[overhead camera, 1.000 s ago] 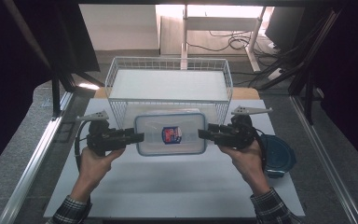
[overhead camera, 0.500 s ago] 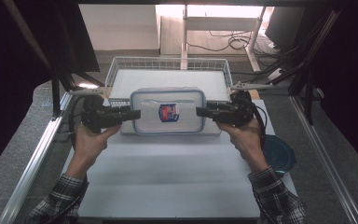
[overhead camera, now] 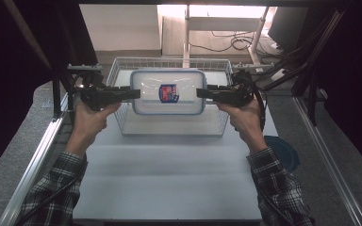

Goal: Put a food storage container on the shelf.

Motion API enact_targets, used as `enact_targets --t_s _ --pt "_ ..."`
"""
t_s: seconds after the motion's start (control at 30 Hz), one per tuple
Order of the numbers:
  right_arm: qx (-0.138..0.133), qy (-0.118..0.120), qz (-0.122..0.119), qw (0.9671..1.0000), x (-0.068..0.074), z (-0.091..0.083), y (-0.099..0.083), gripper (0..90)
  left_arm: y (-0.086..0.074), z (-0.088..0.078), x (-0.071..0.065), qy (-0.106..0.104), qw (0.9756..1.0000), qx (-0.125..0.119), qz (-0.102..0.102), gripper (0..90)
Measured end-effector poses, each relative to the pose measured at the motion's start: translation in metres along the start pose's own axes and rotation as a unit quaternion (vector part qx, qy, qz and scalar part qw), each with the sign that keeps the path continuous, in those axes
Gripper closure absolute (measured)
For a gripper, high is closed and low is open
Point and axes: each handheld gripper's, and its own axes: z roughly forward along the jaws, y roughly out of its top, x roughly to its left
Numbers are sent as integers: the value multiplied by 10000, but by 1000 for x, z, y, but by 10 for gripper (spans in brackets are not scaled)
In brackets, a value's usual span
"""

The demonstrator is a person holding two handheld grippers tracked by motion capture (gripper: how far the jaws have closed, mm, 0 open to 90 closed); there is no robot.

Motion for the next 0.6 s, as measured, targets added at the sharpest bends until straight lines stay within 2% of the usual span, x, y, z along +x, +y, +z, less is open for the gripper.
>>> enact_targets --t_s 0.13,0.4,0.6 --pt "-30 -17 9 10000 -7 2 7 516 8 4 5 -17 10000 -15 -17 542" --pt "-32 -82 159 9998 -19 8 18 515 19 14 19 -54 9998 -51 -181 541" --pt "-22 -103 265 9996 -28 14 18 514 22 21 31 -64 9993 -45 -359 540"
